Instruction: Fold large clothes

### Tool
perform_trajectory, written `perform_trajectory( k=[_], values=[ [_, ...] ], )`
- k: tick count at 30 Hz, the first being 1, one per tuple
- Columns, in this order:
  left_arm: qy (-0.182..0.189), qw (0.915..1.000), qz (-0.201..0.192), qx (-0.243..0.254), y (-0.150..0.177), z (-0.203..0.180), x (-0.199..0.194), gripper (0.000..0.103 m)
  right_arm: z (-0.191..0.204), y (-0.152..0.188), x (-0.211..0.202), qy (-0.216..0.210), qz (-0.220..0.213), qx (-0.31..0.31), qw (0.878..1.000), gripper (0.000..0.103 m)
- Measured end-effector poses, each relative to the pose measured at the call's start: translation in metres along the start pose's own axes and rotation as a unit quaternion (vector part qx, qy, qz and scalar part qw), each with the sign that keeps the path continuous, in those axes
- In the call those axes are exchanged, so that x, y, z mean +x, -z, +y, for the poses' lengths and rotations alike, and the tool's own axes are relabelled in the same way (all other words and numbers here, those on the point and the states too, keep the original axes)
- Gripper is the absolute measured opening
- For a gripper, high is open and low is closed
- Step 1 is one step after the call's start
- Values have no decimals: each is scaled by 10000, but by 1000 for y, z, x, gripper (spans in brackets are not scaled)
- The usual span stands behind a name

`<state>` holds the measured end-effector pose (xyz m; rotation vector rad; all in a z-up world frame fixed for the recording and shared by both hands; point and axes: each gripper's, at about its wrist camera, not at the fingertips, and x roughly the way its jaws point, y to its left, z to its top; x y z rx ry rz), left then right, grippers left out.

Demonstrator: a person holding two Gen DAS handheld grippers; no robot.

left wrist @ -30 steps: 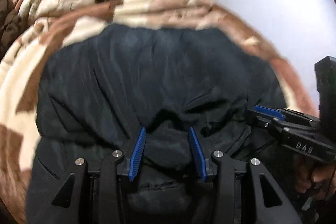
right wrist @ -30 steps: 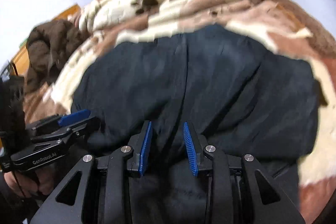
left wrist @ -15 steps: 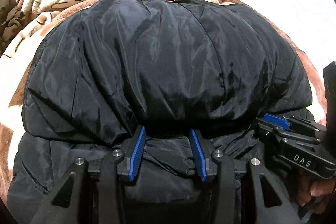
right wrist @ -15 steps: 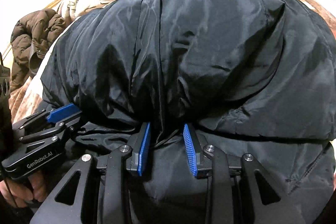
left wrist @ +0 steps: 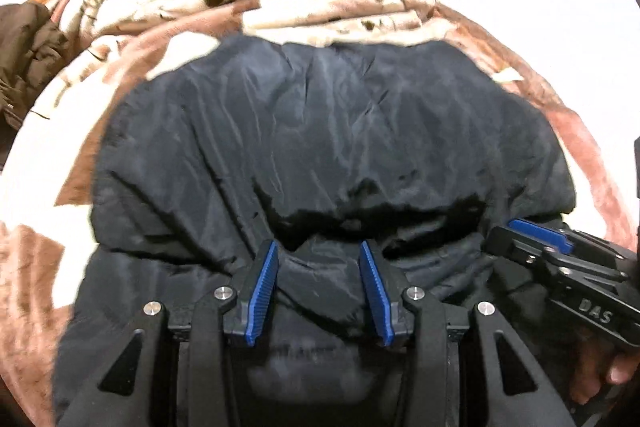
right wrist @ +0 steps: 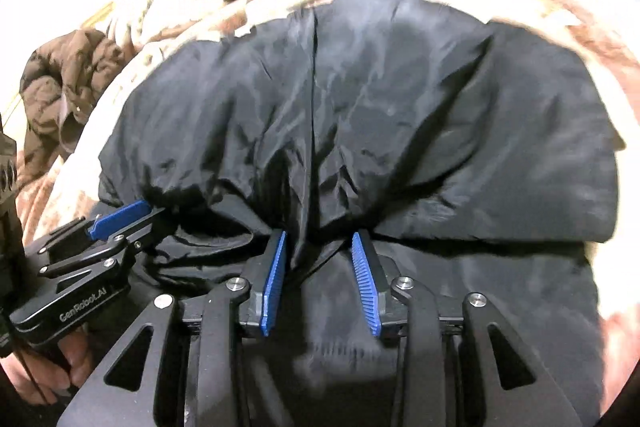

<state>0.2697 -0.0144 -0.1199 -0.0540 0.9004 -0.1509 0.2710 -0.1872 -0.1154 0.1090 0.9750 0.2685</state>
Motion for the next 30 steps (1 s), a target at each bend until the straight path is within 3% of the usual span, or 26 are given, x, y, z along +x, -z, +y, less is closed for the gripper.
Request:
perform_trajectory(
  k=[11, 15, 30],
  values=[
    [-106, 9989, -444, 113, 49, -7, -112, 46, 9, 58, -111, -42, -540, -151, 9984, 38],
    [-87, 9992, -382, 39, 74, -6, -133, 46, 7, 86, -136, -9, -538, -131, 9985, 46],
    [-191, 9991, -361, 93, 133, 4, -185, 50, -27, 156, -183, 324, -432, 288, 9981, 46]
  ],
)
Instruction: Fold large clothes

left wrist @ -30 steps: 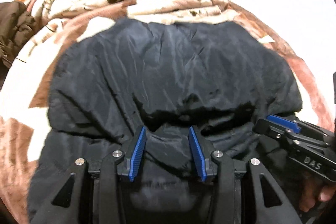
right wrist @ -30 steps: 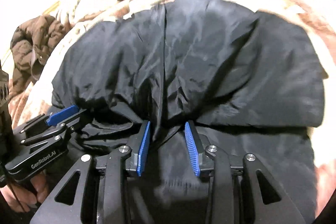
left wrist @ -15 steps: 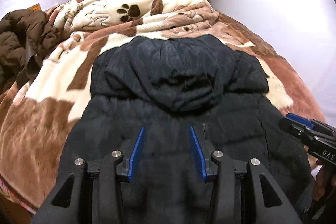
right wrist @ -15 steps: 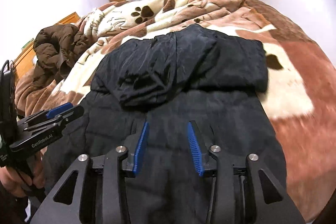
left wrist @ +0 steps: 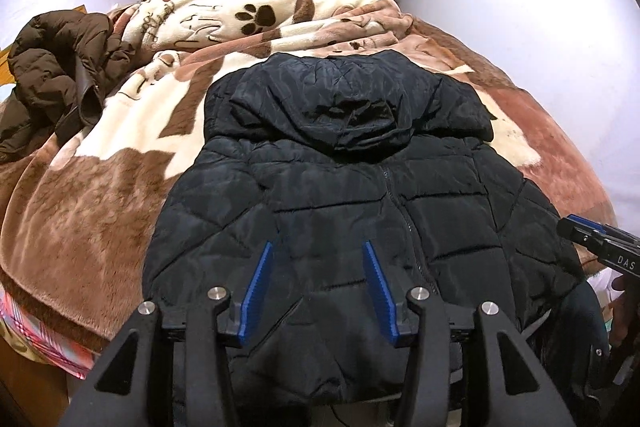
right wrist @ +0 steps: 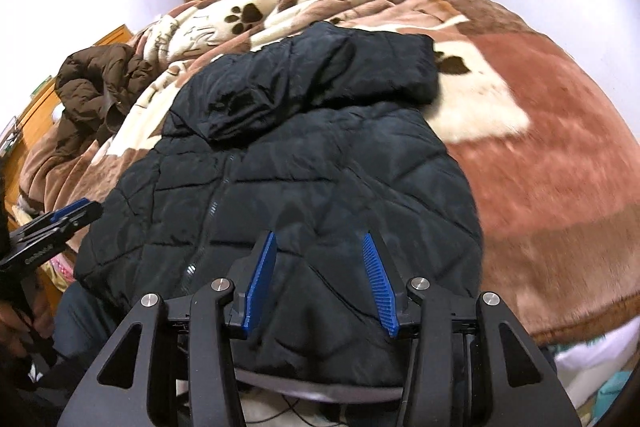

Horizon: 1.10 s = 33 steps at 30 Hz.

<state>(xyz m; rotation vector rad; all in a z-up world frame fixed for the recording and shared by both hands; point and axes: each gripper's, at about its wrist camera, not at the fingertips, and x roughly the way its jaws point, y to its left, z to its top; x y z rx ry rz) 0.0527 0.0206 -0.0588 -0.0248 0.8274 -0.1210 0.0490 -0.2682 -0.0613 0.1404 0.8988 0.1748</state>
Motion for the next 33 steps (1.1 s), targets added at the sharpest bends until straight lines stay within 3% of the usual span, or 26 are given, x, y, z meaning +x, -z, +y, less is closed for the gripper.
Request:
perform_trajectory(
  k=[6, 8, 16, 24, 29, 33],
  values=[
    [-133, 9999, -30, -99, 3, 13, -4, 52, -14, 7, -3, 97, -4, 181, 9998, 49],
    [-193, 9997, -27, -157, 4, 22, -3, 54, -19, 8, -3, 117, -5, 222, 9997, 60],
    [-607, 9974, 20, -380, 8, 64, 11, 58, -51, 8, 7, 380, 87, 450, 9982, 61],
    [-871, 9924, 398, -767, 22, 111, 41, 60, -88, 7, 23, 638, 293, 827, 9941, 61],
    [-795, 9907, 606, -929, 34, 122, 57, 63, -99, 12, 36, 516, 506, 1046, 9919, 61],
    [-613, 9901, 715, -1042, 40, 121, 61, 64, -97, 17, 43, 148, 727, 1145, 9907, 61]
  ],
)
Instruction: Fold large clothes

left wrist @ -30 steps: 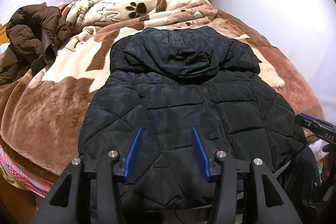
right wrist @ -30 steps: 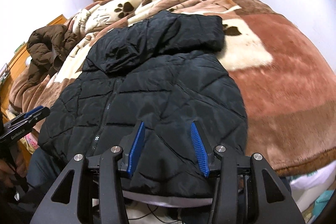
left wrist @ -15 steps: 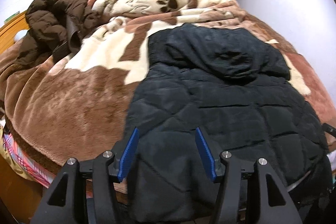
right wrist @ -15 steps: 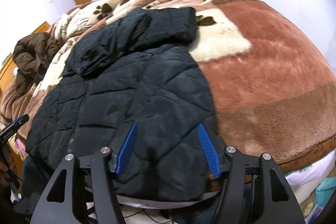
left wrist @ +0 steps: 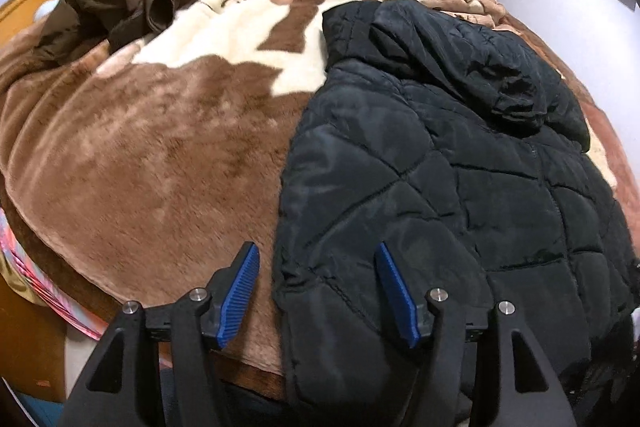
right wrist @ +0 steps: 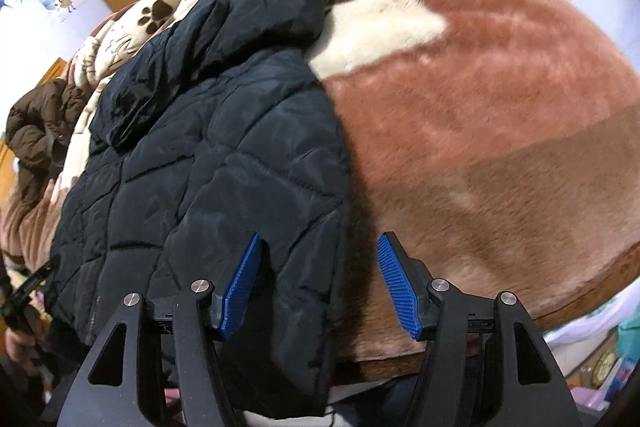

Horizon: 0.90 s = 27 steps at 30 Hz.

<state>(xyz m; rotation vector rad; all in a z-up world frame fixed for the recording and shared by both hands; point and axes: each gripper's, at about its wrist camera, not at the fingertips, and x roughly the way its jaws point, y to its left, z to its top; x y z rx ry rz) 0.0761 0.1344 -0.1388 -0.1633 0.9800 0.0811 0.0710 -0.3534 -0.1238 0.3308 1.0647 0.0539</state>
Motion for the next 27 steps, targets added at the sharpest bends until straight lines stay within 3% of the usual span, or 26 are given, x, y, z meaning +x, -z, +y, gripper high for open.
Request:
perform_trajectory(
  k=[4, 9, 10, 12, 14, 17, 22, 27],
  values=[
    [250, 9995, 172, -133, 8, -4, 5, 64, 6, 8, 9, -302, 289, 20, 9991, 61],
    [205, 9991, 344, -134, 11, -9, 13, 64, 9, 11, 16, -322, 485, 69, 9983, 61],
    [191, 9991, 369, -117, 11, -10, 14, 62, 10, 11, 17, -314, 513, 91, 9981, 56],
    [238, 9990, 368, -41, 10, -14, 11, 42, 14, 11, 16, -268, 551, 0, 9981, 42],
    [262, 9990, 344, 103, 6, -20, 3, 24, 18, 8, 11, -347, 531, 3, 9980, 21],
    [576, 9983, 132, 6, -9, -21, -21, 17, 23, -4, -5, -569, 385, 64, 9976, 15],
    [938, 9943, -511, 61, -43, -22, -70, 16, 33, -31, -52, -1011, -109, -20, 9948, 14],
    [1269, 9885, -805, -151, -48, -11, -106, 16, 38, -24, -85, -1213, -261, -105, 9922, 13]
  ],
)
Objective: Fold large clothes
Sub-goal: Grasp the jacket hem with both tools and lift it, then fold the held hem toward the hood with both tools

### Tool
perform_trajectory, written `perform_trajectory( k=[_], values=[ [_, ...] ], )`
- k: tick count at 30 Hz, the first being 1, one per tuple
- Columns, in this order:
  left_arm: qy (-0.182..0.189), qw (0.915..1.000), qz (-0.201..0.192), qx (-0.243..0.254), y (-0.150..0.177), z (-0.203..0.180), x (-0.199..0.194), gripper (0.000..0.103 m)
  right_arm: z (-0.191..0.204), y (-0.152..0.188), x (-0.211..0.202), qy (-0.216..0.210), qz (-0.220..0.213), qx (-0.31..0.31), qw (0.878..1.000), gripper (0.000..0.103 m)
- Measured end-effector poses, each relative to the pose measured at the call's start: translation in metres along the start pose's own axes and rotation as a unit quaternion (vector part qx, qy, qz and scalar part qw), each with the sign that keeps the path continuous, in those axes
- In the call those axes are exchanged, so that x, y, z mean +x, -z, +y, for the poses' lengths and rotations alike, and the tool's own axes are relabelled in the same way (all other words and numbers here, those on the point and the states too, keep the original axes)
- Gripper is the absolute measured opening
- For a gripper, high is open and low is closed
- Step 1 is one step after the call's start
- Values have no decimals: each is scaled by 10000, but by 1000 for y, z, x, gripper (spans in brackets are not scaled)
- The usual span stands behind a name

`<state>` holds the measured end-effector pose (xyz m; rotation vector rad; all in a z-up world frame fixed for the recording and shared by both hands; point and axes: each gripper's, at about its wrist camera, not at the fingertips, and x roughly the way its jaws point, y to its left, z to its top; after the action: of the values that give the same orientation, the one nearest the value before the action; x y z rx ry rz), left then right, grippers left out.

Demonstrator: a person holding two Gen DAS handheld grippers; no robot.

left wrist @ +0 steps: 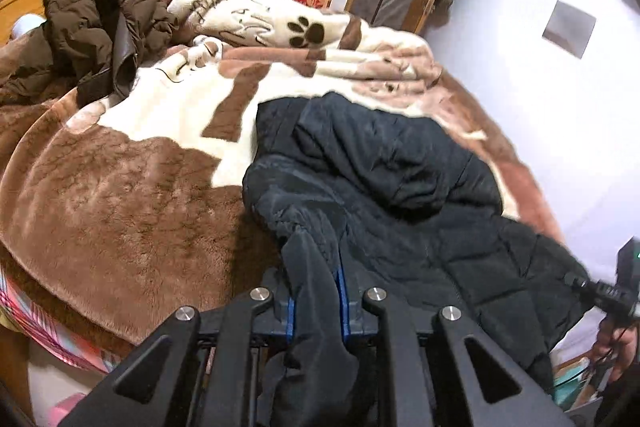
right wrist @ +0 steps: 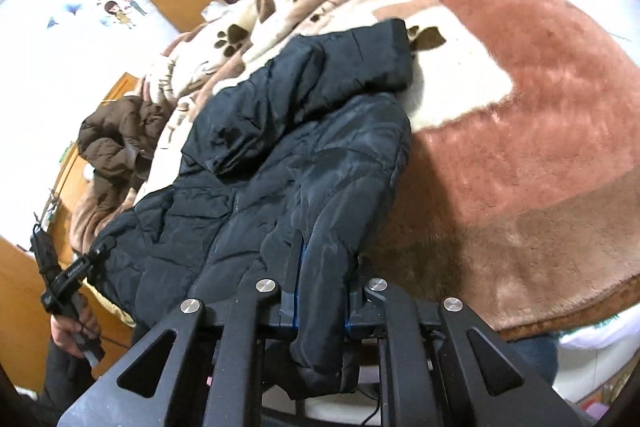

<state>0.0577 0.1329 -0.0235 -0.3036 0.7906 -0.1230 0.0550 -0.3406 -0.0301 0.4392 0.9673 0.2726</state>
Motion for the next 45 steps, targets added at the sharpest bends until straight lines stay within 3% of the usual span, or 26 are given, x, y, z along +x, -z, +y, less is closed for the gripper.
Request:
perform_trajectory(
  k=[8, 11, 17, 21, 25, 30, 36, 39, 43, 45],
  values=[
    [337, 9985, -39, -435, 23, 10, -43, 16, 1, 29, -36, -325, -4, 207, 9993, 13],
    [346, 9982, -127, -466, 13, 7, -37, 16, 4, 13, -34, -430, -148, 179, 9988, 13],
    [408, 9969, -486, -463, -40, 2, -22, 16, 16, -50, -25, -630, -672, 110, 9957, 14],
    [390, 9957, -602, -594, -88, 4, 5, 16, 15, -102, -9, -537, -894, 257, 9942, 14],
    [209, 9961, -541, -668, -133, 7, 56, 17, 16, -158, 30, -309, -839, 309, 9955, 15],
    [-134, 9961, -72, -871, -160, 20, 146, 18, 1, -211, 106, 128, -319, 442, 9984, 16],
    [-453, 9933, 512, -935, -153, 34, 240, 23, -44, -227, 202, 383, 467, 872, 9944, 20],
    [-452, 9931, 515, -950, -151, 34, 256, 23, -57, -227, 219, 248, 561, 1056, 9925, 21],
    [-282, 9925, 650, -992, -160, 34, 248, 29, -57, -235, 201, 38, 608, 1043, 9927, 26],
    [-80, 9919, 629, -1103, -170, 36, 235, 44, -52, -243, 180, -234, 476, 1037, 9932, 33]
  ],
)
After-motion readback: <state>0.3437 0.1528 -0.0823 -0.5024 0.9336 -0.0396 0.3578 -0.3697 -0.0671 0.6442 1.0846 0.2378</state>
